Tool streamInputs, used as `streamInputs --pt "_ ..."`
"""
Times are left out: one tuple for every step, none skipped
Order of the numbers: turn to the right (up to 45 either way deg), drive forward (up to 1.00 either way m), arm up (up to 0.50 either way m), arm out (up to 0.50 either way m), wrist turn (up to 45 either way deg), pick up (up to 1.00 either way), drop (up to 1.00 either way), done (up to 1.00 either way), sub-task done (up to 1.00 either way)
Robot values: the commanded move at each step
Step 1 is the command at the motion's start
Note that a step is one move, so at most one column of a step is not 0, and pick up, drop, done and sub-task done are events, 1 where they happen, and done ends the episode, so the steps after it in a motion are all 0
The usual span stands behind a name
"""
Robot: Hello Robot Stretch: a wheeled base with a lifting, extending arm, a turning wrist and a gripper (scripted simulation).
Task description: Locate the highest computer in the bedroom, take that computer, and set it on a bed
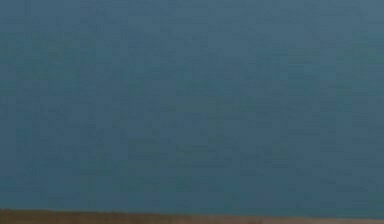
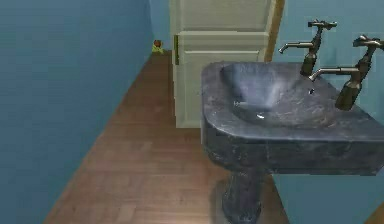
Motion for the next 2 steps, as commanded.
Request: streamInputs --pt "45.0 0.00 0.00 0.00 0.0 0.00 0.00 0.00 0.00" --pt "0.0 0.60 0.00 0.00 0.0 0.00 0.00 0.00 0.00"
